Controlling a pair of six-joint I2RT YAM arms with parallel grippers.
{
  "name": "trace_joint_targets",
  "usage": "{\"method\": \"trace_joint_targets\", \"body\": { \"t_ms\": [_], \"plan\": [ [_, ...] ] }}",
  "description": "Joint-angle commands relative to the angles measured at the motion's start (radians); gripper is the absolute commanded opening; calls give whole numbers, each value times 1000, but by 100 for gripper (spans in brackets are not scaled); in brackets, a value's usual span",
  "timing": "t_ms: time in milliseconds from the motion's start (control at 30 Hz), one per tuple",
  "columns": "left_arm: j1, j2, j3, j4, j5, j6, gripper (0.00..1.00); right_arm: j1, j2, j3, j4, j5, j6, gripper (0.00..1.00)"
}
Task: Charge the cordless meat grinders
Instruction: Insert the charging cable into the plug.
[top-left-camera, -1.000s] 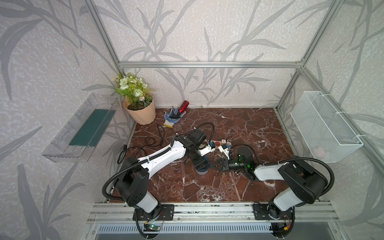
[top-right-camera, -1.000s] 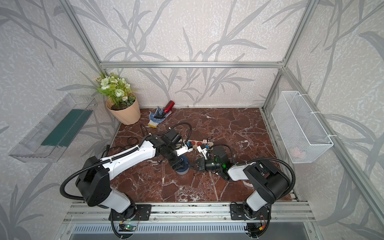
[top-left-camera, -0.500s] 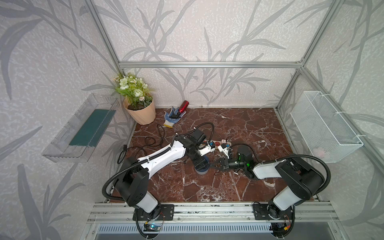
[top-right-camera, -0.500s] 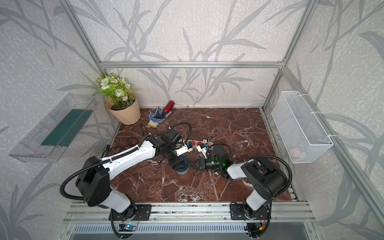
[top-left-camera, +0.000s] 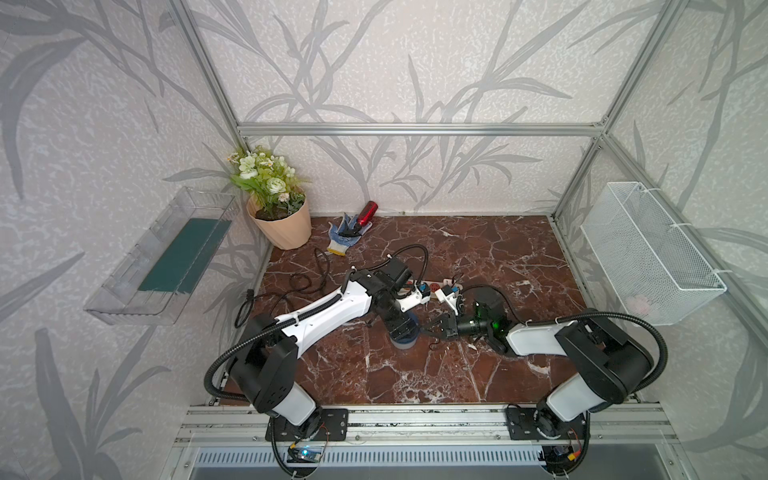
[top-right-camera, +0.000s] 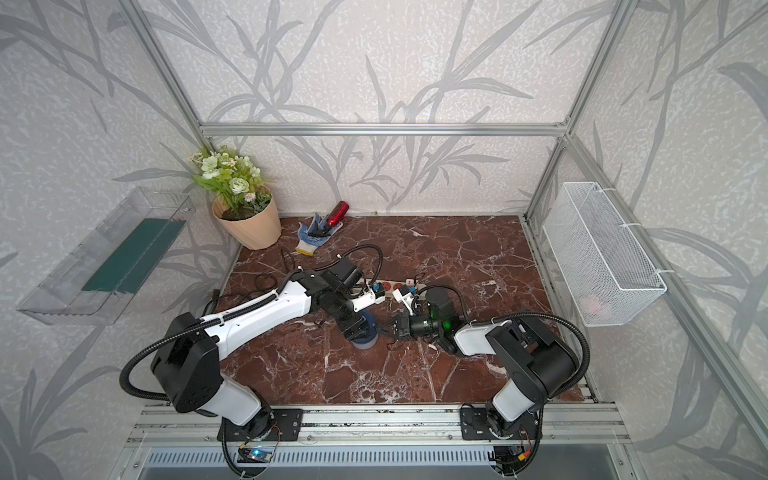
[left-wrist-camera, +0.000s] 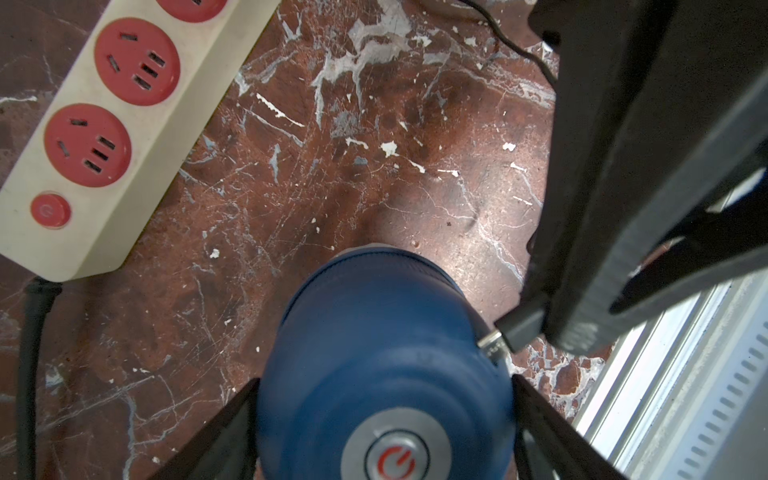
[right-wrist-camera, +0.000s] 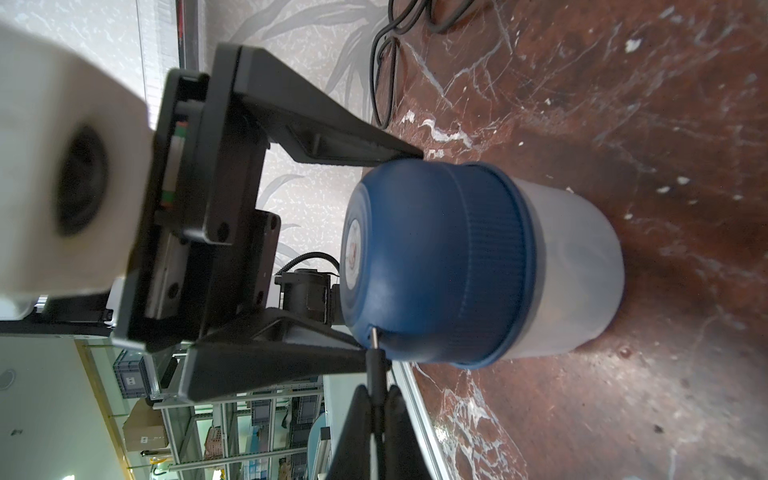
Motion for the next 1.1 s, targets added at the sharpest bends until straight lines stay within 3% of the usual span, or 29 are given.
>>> {"method": "trace_joint_targets", "body": {
  "t_ms": [0,233,633,1067],
  "plan": [
    [-13,39,-28,-36,25,28,82,0,29,-1,98,4,39,0],
    [-13,42,-24,-38,22,24,82,3,29,-27,136,12,74,0],
    [-14,43,-24,-38,23,23,82,5,-31,-36,34,27,33,0],
    [-11,54,-24,-41,24,23,82,14,44,-42,219,8,136,0]
  ]
}}
